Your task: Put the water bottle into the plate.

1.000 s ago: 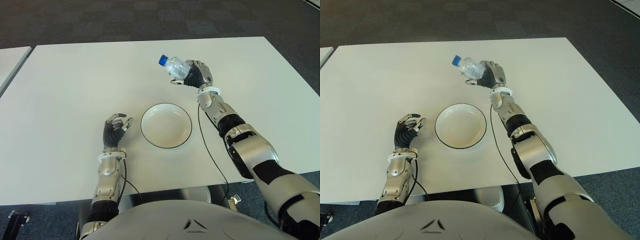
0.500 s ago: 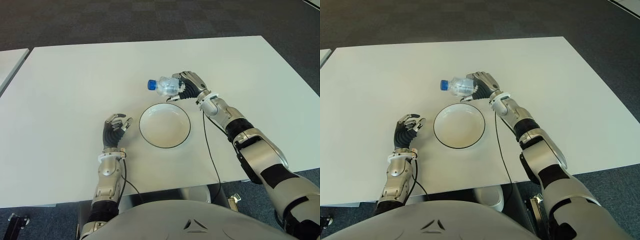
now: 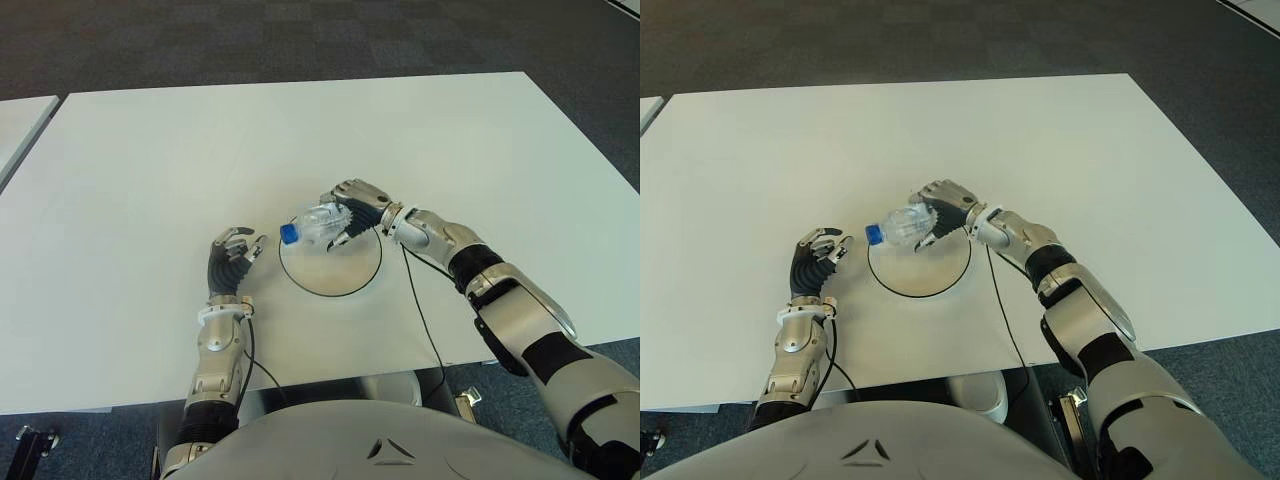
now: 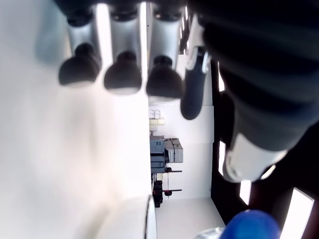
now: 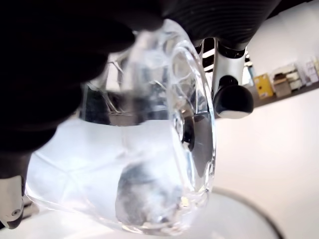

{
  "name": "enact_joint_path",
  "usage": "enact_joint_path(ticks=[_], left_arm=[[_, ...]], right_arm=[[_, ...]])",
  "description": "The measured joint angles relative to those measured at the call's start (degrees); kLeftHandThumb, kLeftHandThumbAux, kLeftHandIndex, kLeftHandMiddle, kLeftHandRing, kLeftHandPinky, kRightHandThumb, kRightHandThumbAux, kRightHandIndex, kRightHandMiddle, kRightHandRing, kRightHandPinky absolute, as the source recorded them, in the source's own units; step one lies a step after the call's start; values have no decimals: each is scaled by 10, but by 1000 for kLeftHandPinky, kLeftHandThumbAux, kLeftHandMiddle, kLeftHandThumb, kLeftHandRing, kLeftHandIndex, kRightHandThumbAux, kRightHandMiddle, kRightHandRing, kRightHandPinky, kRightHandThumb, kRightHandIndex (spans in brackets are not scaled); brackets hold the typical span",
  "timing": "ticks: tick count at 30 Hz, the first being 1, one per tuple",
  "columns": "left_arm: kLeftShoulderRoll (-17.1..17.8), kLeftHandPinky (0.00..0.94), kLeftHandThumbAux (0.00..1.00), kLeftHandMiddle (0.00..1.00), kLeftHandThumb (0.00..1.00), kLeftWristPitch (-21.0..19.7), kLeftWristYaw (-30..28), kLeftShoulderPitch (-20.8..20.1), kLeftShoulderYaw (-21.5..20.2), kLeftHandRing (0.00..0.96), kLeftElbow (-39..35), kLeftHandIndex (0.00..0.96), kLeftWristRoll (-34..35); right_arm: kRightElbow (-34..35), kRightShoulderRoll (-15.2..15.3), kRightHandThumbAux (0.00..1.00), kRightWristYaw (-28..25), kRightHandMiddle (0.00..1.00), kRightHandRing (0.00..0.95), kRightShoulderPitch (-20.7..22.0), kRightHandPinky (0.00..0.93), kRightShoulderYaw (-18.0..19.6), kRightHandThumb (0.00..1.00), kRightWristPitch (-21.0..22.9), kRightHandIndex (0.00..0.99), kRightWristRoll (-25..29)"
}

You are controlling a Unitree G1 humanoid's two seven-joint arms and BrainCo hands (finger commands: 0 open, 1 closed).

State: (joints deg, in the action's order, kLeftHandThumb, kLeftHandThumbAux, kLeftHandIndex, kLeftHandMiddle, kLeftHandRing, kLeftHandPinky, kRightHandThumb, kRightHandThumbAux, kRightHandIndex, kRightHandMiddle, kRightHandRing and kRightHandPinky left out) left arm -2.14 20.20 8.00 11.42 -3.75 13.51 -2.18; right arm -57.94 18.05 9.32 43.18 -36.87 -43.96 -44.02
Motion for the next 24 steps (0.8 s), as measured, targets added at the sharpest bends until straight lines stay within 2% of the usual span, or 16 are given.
enact_joint_path(ticks=[4,8,15,19,22,23,24], left_arm=[[0,829,720,853,700,1,0,1,0,853,0,436,0],[0,829,720,853,700,1,0,2,0,853,-1,436,0],[0,822,720,850,699,-2,0,5,0,849,-4,436,0],[0,826,720,849,699,-3,0,6,0,849,-5,436,0],[0,830,720,850,700,-4,0,7,0,851,-7,436,-1],[0,836,720,852,700,-5,0,7,0,853,-7,437,-2],[0,838,720,852,700,-6,0,7,0,853,-8,437,-2]], right_arm=[[-6,0,728,-24,888,874,2,864,-6,704,-1,438,-6],[-10,-3,727,-81,886,869,5,862,-5,704,10,438,3],[13,-9,725,-175,894,871,10,874,5,704,55,438,29],[33,-9,725,-198,891,874,10,875,4,704,72,438,27],[47,-5,724,-199,824,806,9,774,-3,698,77,434,17],[52,-3,723,-197,735,722,9,704,-5,697,77,432,11],[56,0,723,-196,703,692,9,678,-8,696,77,432,7]])
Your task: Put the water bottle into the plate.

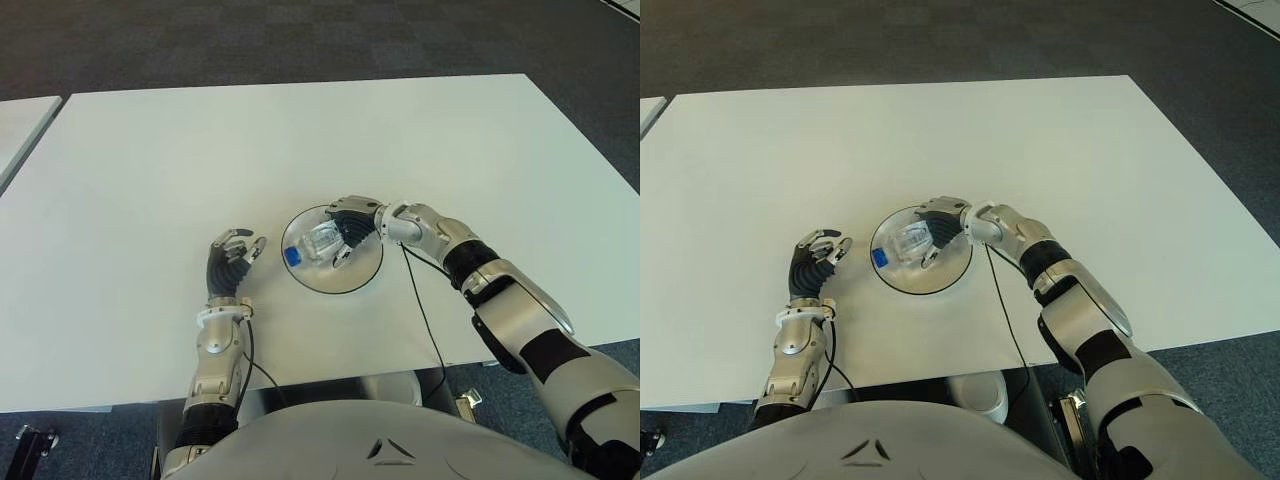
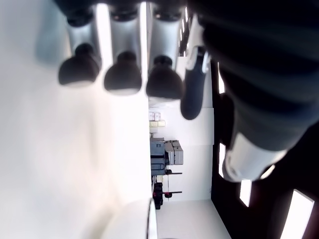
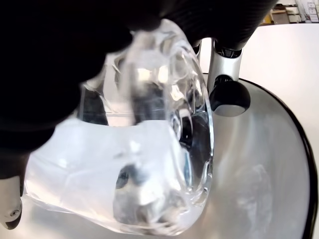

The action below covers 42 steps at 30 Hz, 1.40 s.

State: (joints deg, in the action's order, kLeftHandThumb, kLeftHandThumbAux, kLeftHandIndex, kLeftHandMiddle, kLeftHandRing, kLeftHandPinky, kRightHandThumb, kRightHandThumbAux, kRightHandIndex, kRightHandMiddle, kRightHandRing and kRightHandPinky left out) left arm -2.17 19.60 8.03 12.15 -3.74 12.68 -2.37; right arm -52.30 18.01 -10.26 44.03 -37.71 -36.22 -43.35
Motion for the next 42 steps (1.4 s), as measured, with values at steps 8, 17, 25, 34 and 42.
enact_joint_path(ticks=[8,17,25,34,42], left_arm=[[-2,847,720,857,701,-8,5,1,0,859,-5,437,-4],[-2,827,720,854,701,-8,5,1,0,853,-6,437,-4],[-2,825,720,855,700,-8,5,2,0,854,-7,437,-4],[-1,825,720,855,700,-8,5,2,0,854,-8,437,-2],[-1,831,720,855,700,-8,5,2,0,854,-8,437,1]], right_arm=[[17,12,618,-8,245,232,2,261,-20,442,-4,205,-15],[28,16,451,12,18,15,5,15,-37,269,-7,14,-37],[27,23,293,43,0,0,1,0,-39,301,-24,0,-39],[26,29,200,97,0,0,-11,0,-40,358,-36,0,-49],[18,29,170,156,0,0,-17,0,-41,364,-44,0,-69]])
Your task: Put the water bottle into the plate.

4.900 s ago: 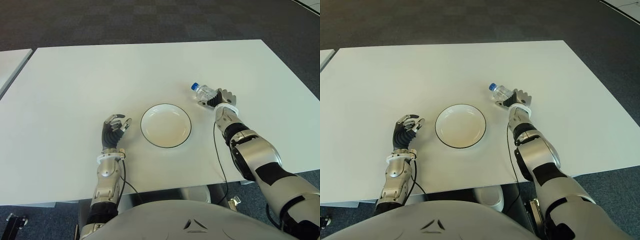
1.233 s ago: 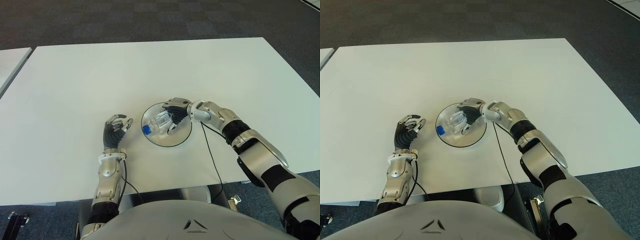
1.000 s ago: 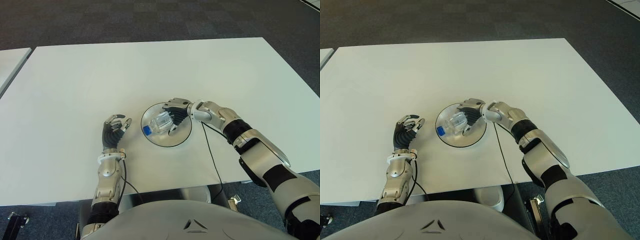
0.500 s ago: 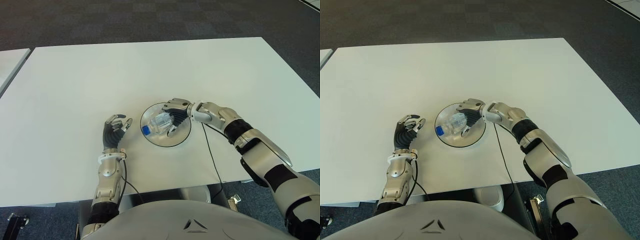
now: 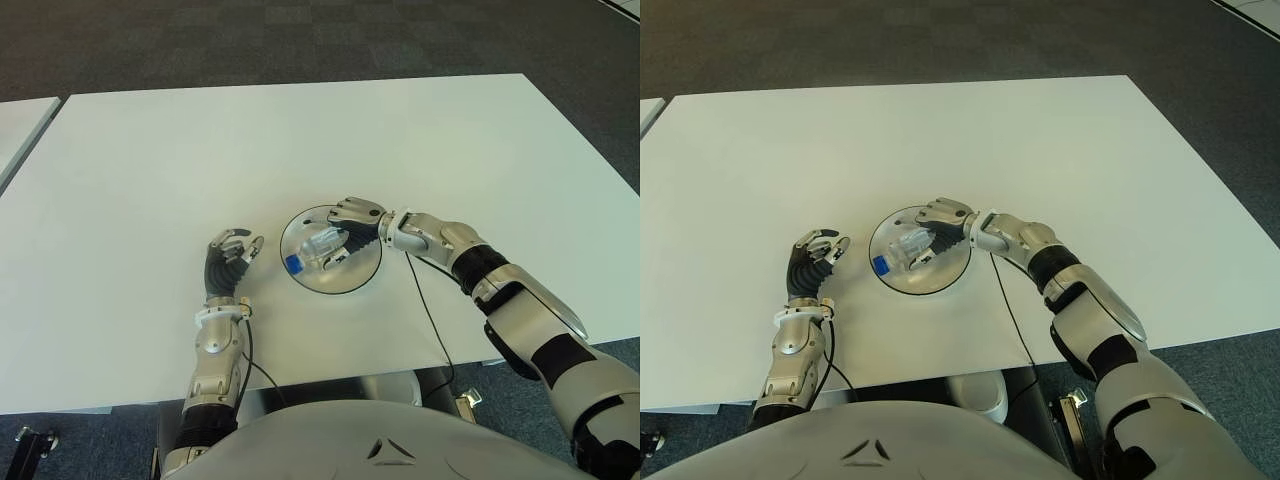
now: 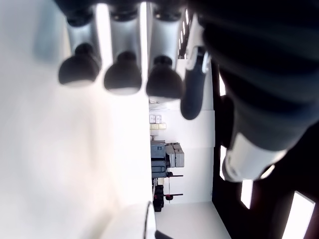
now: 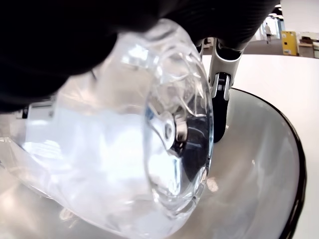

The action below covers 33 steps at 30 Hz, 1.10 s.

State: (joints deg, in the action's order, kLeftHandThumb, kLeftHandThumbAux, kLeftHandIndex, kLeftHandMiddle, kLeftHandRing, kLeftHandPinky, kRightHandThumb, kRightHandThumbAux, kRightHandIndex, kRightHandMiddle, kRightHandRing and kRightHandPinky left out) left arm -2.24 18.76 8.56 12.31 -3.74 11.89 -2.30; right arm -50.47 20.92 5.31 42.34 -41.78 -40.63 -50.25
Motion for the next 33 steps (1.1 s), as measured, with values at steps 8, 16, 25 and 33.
enact_joint_path(ticks=[8,16,25,33], left_arm=[[0,826,720,854,699,1,0,0,0,853,1,436,0],[1,824,720,854,700,4,0,-1,0,852,6,436,0],[2,822,720,850,701,4,0,-1,-1,850,6,436,0],[4,825,721,849,700,4,0,-1,-1,847,6,436,-2]], right_arm=[[-11,0,161,42,0,0,-5,0,0,362,-15,0,-3],[-13,1,136,60,0,0,-6,0,1,348,-22,0,-3],[9,7,118,61,0,0,-30,0,25,346,-23,0,11],[42,6,125,63,0,0,-63,0,63,349,-19,0,44]])
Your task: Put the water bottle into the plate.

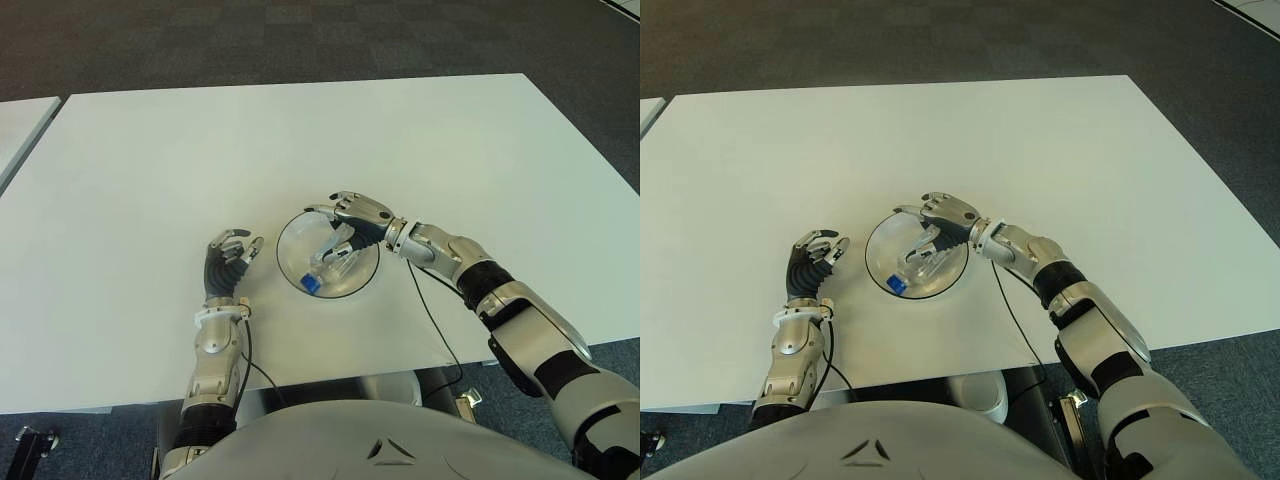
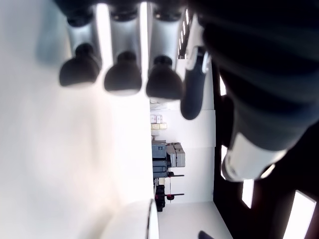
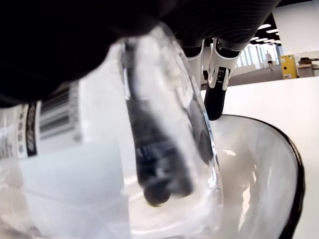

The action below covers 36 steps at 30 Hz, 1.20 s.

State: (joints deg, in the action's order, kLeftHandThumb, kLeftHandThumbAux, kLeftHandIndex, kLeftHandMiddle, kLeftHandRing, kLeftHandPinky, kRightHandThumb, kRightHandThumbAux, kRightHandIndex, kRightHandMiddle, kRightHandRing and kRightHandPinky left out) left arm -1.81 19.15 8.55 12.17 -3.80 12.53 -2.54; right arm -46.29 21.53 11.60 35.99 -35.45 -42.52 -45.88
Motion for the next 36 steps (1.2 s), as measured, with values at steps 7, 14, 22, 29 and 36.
enact_joint_path(ticks=[7,14,22,29,36], left_arm=[[1,835,720,849,700,2,0,0,-1,851,2,436,0],[1,839,720,847,700,1,0,0,-2,849,2,436,4],[1,850,720,849,701,1,0,0,-3,854,2,436,4],[1,835,720,847,701,0,0,-1,-2,848,2,436,5],[1,831,720,848,700,0,-4,-1,-2,847,2,436,9]], right_arm=[[30,0,136,19,0,0,-19,0,27,326,2,0,12],[68,1,151,62,0,0,-39,0,54,287,-6,0,21],[93,1,163,75,0,0,-63,0,70,266,-8,0,29],[112,1,170,74,0,0,-81,0,79,291,-8,0,35],[126,1,189,69,0,0,-93,0,87,293,-5,0,36]])
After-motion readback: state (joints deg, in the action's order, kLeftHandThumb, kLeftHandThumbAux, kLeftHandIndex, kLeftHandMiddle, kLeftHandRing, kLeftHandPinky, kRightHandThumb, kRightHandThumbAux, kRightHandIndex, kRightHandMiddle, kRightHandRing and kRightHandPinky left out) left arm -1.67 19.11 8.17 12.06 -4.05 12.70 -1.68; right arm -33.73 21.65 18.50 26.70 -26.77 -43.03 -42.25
